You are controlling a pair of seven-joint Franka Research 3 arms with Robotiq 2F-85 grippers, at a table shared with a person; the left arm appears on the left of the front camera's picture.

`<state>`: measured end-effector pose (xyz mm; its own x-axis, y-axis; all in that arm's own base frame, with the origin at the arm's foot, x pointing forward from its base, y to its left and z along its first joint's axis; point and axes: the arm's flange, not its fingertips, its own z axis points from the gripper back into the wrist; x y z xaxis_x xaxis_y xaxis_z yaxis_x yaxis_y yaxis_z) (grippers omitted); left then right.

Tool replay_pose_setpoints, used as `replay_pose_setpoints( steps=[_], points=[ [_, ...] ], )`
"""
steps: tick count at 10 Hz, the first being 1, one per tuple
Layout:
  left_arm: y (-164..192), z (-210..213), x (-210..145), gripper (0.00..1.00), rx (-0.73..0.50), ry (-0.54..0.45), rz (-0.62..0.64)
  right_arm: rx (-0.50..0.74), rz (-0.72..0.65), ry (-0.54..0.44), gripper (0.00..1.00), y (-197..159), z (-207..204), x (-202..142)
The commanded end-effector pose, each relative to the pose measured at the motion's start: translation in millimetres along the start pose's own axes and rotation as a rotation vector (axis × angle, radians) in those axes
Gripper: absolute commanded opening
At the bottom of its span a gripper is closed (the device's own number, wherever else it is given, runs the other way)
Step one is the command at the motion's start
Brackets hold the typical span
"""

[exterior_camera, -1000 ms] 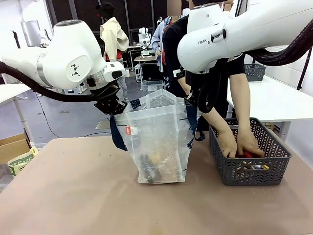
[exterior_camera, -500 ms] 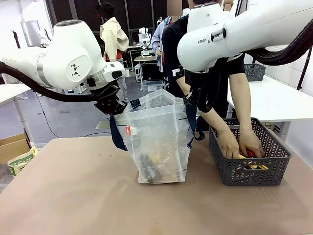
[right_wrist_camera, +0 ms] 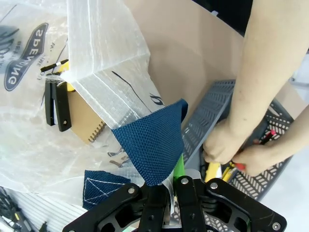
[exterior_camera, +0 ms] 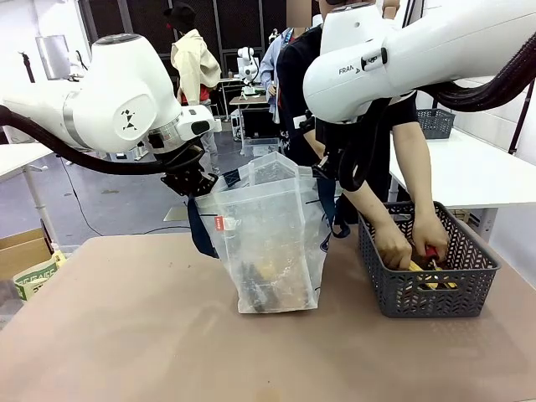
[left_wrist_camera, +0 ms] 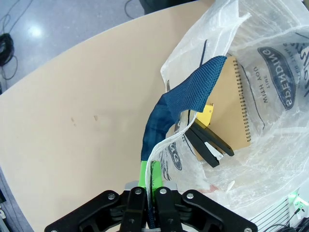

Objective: Transfer purchased items from the store into the shopping bag.
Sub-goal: Move the Reusable shopping bag to the right side of the table.

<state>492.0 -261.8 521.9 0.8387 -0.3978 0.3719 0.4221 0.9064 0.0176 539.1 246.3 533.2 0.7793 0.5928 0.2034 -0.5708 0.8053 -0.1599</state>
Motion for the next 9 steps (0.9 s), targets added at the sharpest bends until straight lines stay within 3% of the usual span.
replay_pose_setpoints(
  steps=[1,9],
  points=[
    [0.4,-0.2,-0.2,0.0,0.001,-0.001,0.004,0.009,0.025,-0.043,0.0,0.1,-0.8,-8.2],
    [0.4,-0.2,-0.2,0.0,0.001,-0.001,0.004,0.003,0.029,-0.075,0.0,-0.2,-1.0,-7.6]
  ],
)
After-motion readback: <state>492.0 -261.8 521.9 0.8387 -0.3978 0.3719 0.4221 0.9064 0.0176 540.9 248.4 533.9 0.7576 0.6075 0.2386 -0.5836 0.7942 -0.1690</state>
